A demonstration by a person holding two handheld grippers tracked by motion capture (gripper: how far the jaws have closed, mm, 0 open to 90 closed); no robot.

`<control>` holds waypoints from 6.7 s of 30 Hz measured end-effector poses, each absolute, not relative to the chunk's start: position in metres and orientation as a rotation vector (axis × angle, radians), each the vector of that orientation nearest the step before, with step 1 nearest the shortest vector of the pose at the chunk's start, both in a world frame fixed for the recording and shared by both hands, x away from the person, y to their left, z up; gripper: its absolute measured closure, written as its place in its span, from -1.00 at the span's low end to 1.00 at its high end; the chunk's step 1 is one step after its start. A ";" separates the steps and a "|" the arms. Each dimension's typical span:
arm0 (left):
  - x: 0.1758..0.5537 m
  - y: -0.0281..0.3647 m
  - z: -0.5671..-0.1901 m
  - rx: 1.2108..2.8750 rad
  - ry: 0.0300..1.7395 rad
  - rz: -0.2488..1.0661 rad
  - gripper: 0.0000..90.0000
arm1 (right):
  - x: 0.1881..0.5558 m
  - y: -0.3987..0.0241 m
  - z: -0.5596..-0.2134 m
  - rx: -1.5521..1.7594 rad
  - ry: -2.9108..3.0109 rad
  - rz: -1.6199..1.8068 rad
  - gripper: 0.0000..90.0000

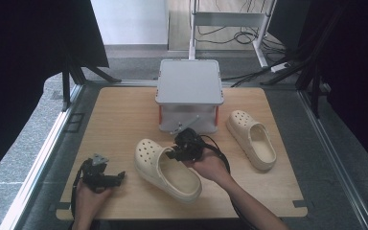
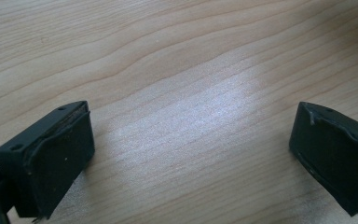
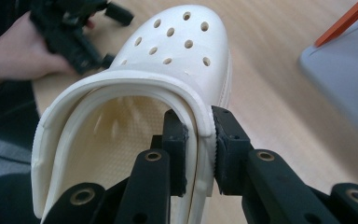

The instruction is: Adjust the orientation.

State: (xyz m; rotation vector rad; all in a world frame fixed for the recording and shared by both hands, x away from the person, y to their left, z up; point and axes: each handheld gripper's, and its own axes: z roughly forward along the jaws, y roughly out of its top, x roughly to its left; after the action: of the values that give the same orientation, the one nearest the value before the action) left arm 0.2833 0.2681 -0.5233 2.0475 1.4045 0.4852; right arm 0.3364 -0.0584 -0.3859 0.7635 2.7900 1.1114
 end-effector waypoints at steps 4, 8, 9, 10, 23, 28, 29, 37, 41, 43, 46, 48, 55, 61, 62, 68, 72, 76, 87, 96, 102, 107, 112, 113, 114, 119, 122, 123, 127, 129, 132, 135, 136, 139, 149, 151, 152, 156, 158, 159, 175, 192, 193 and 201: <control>0.283 0.268 -0.523 2.052 1.406 0.486 -1.00 | 0.322 -0.070 -0.399 0.774 2.813 1.123 0.71; 0.283 0.266 -0.523 2.055 1.408 0.488 -1.00 | 0.310 -0.078 -0.412 0.778 2.827 1.130 0.71; 0.283 0.266 -0.523 2.057 1.407 0.488 -1.00 | 0.306 -0.080 -0.416 0.776 2.827 1.132 0.71; 0.283 0.266 -0.523 2.056 1.407 0.489 -1.00 | 0.304 -0.082 -0.418 0.768 2.825 1.133 0.71; 0.283 0.265 -0.523 2.052 1.411 0.490 -1.00 | 0.295 -0.093 -0.445 0.709 2.816 1.084 0.68; 0.283 0.264 -0.523 2.051 1.409 0.489 -1.00 | 0.295 -0.096 -0.440 0.696 2.819 1.069 0.37; 0.283 0.264 -0.523 2.051 1.409 0.489 -1.00 | 0.295 -0.096 -0.440 0.696 2.819 1.069 0.37; 0.283 0.264 -0.523 2.052 1.408 0.488 -1.00 | 0.301 -0.117 -0.424 0.759 2.790 1.098 -0.26; 0.283 0.264 -0.523 2.051 1.408 0.489 -1.00 | 0.304 -0.126 -0.422 0.790 2.764 1.092 -0.37; 0.283 0.264 -0.523 2.051 1.408 0.489 -1.00 | 0.309 -0.133 -0.423 0.809 2.748 1.072 -0.47; 0.283 0.264 -0.523 2.052 1.408 0.488 -1.00 | 0.312 -0.138 -0.424 0.829 2.731 1.032 -0.56; 0.283 0.264 -0.523 2.051 1.408 0.489 -1.00 | 0.315 -0.142 -0.425 0.851 2.728 1.022 -0.57; 0.283 0.264 -0.523 2.051 1.408 0.488 -1.00 | 0.324 -0.159 -0.425 0.918 2.704 0.985 -0.65; 0.283 0.264 -0.523 2.050 1.408 0.489 -1.00 | 0.329 -0.177 -0.424 0.954 2.684 0.955 -0.69; 0.283 0.264 -0.523 2.050 1.408 0.489 -1.00 | 0.330 -0.180 -0.424 0.958 2.681 0.951 -0.70; 0.283 0.264 -0.523 2.052 1.409 0.490 -1.00 | 0.335 -0.201 -0.423 0.978 2.648 0.919 -0.73; 0.283 0.264 -0.523 2.052 1.409 0.490 -1.00 | 0.338 -0.216 -0.423 1.023 2.620 0.904 -0.76; 0.283 0.264 -0.523 2.052 1.409 0.490 -1.00 | 0.342 -0.233 -0.423 1.076 2.581 0.904 -0.86; 0.283 0.264 -0.523 2.052 1.409 0.490 -1.00 | 0.351 -0.276 -0.414 1.228 2.476 0.884 -0.83; 0.283 0.264 -0.523 2.049 1.408 0.490 -1.00 | 0.379 -0.291 -0.417 1.313 2.431 0.830 -0.59; 0.283 0.264 -0.523 2.049 1.408 0.490 -1.00 | 0.398 -0.292 -0.422 1.318 2.422 0.830 -0.32; 0.283 0.264 -0.523 2.050 1.409 0.491 -1.00 | 0.415 -0.290 -0.425 1.346 2.408 0.826 -0.15; 0.283 0.264 -0.523 2.050 1.409 0.491 -1.00 | 0.428 -0.288 -0.429 1.359 2.406 0.789 0.05; 0.283 0.264 -0.523 2.050 1.409 0.491 -1.00 | 0.430 -0.288 -0.431 1.360 2.408 0.785 0.08; 0.283 0.264 -0.523 2.050 1.409 0.491 -1.00 | 0.432 -0.287 -0.433 1.365 2.411 0.774 0.12; 0.283 0.264 -0.523 2.050 1.409 0.491 -1.00 | 0.440 -0.285 -0.440 1.373 2.411 0.765 0.30; 0.283 0.264 -0.523 2.050 1.409 0.491 -1.00 | 0.444 -0.283 -0.442 1.386 2.433 0.775 0.50; 0.283 0.264 -0.523 2.050 1.409 0.491 -1.00 | 0.444 -0.283 -0.442 1.389 2.438 0.782 0.56; 0.283 0.264 -0.523 2.050 1.409 0.491 -1.00 | 0.443 -0.281 -0.442 1.417 2.422 0.779 0.65; 0.283 0.264 -0.523 2.049 1.408 0.490 -1.00 | 0.441 -0.283 -0.442 1.430 2.416 0.791 0.68; 0.283 0.264 -0.523 2.050 1.409 0.491 -1.00 | 0.437 -0.283 -0.441 1.417 2.404 0.757 0.71; 0.283 0.264 -0.523 2.050 1.409 0.491 -1.00 | 0.433 -0.285 -0.437 1.410 2.393 0.751 0.71; 0.283 0.264 -0.523 2.049 1.408 0.490 -1.00 | 0.431 -0.287 -0.435 1.408 2.392 0.768 0.71; 0.283 0.264 -0.523 2.051 1.409 0.491 -1.00 | 0.425 -0.288 -0.426 1.407 2.386 0.792 0.71; 0.283 0.264 -0.523 2.049 1.408 0.490 -1.00 | 0.388 -0.286 -0.394 1.317 2.398 0.820 0.71; 0.283 0.264 -0.523 2.052 1.405 0.492 -1.00 | 0.382 -0.283 -0.389 1.301 2.401 0.830 0.71; 0.283 0.264 -0.523 2.052 1.405 0.492 -1.00 | 0.378 -0.281 -0.386 1.287 2.410 0.834 0.71; 0.283 0.264 -0.523 2.054 1.403 0.493 -1.00 | 0.366 -0.271 -0.380 1.244 2.427 0.848 0.71; 0.283 0.264 -0.523 2.053 1.404 0.493 -1.00 | 0.362 -0.265 -0.378 1.223 2.439 0.856 0.71; 0.283 0.264 -0.523 2.053 1.404 0.492 -1.00 | 0.360 -0.262 -0.377 1.213 2.447 0.861 0.71; 0.283 0.264 -0.523 2.049 1.405 0.492 -1.00 | 0.337 -0.181 -0.384 0.999 2.598 0.914 0.70; 0.283 0.264 -0.523 2.049 1.409 0.488 -1.00 | 0.326 -0.107 -0.422 0.889 2.720 0.918 0.70; 0.283 0.264 -0.523 2.049 1.409 0.487 -1.00 | 0.325 -0.104 -0.424 0.884 2.729 0.918 0.70; 0.283 0.264 -0.523 2.049 1.409 0.487 -1.00 | 0.318 -0.096 -0.434 0.869 2.764 0.933 0.69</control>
State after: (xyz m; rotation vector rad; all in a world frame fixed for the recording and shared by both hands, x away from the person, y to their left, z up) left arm 0.2832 0.2636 -0.5231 2.0491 1.4088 0.4873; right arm 0.3184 -0.0957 -0.4335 0.8687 2.7641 0.9331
